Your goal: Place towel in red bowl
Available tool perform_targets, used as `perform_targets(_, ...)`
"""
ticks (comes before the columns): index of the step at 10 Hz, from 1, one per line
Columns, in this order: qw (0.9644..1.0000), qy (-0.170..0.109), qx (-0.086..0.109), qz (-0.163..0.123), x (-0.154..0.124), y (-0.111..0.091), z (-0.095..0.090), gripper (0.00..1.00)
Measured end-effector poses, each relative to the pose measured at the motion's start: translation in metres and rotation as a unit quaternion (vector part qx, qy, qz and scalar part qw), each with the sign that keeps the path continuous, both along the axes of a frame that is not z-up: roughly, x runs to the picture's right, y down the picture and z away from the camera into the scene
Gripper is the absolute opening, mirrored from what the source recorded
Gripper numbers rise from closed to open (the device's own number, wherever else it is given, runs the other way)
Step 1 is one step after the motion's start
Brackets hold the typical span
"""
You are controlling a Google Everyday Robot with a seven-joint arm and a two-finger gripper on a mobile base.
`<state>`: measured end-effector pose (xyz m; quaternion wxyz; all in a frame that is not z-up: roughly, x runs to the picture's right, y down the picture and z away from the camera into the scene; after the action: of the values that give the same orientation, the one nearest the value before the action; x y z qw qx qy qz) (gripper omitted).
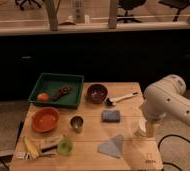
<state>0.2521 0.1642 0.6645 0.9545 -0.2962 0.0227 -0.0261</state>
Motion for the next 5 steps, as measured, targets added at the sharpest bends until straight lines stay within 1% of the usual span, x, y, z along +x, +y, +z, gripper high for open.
perform_targets(1, 1.0000, -0.001, -0.002, -0.004, -0.003, 0.005, -0.002, 0.80)
perform_targets(4, 0.9995, -0.014, -0.008, -0.027, -0.028, 0.025, -0.006, 0.80)
perform_targets(5, 0.9993, -0.015, -0.008, -0.032, -0.030, 0.029, -0.007, 0.80)
